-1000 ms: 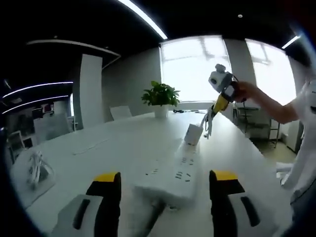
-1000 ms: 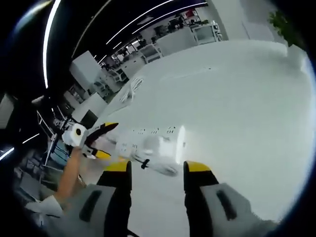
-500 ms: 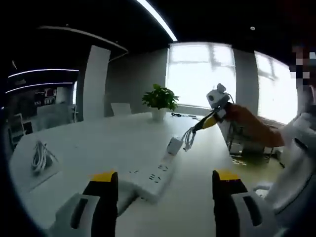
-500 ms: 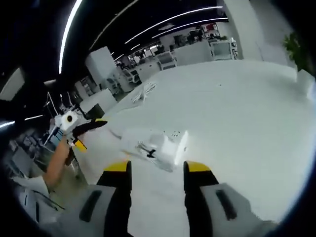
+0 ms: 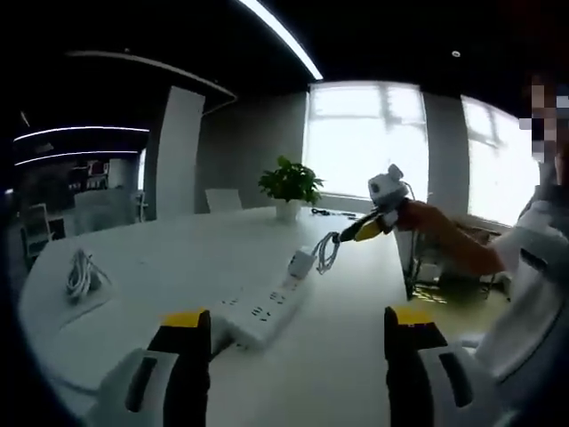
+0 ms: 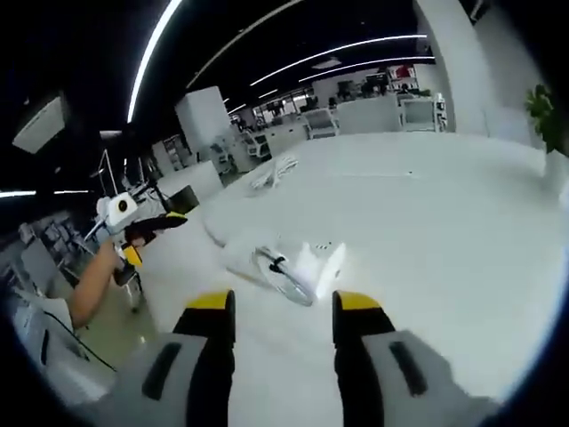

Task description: Straighten the power strip on the desk, plug the charger into it

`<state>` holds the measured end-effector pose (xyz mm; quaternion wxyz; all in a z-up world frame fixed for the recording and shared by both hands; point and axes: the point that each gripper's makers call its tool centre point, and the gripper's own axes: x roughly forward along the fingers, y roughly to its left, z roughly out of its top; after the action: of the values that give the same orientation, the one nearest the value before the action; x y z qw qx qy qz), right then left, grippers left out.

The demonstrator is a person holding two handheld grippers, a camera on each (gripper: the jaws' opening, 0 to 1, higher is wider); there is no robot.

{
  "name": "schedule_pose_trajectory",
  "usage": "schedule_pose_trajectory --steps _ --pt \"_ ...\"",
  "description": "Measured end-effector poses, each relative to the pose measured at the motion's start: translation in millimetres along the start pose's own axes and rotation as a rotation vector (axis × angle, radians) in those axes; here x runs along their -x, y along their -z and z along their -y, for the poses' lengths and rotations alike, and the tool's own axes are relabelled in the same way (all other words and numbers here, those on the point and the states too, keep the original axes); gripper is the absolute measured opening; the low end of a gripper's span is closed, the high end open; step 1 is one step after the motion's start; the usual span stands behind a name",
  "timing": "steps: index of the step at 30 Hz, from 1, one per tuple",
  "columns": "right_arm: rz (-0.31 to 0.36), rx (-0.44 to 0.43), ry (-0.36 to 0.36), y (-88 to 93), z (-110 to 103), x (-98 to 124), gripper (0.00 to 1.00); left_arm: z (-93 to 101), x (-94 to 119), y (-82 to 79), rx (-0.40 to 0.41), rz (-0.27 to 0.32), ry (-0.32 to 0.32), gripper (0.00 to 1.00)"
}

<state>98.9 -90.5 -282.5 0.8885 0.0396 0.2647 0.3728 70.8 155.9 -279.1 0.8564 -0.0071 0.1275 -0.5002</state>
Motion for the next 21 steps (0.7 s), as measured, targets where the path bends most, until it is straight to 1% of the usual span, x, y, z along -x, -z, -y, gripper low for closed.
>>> schedule_pose_trajectory --steps 3,5,10,16,19,21 --pt "0.026 -0.013 -0.006 0.8 3 6 0.42 2.0 4 -0.5 0.003 0.01 -0.016 0.81" --pt "0.051 -0.034 0.0 -0.7 9 11 0.41 2.9 7 -1.2 -0.004 0.015 -0.034 0.81" --pt "0.103 -0.081 0.012 -1.4 20 18 0.4 5.7 8 -7.1 -0.004 0.05 -0.061 0.8" --pt "0.077 -0.068 0.021 7.6 17 20 0.4 8.8 0 -4.7 -0.03 0.038 -0.057 0.8" --pt "0.081 -0.06 0.029 5.5 16 22 0.41 5.6 -4 -4.3 -0.036 0.039 -0.06 0.82" --pt "0.085 -0.06 0.032 3.7 15 22 0.41 3.8 -6 -5.7 -0.044 0.055 -0.058 0.83"
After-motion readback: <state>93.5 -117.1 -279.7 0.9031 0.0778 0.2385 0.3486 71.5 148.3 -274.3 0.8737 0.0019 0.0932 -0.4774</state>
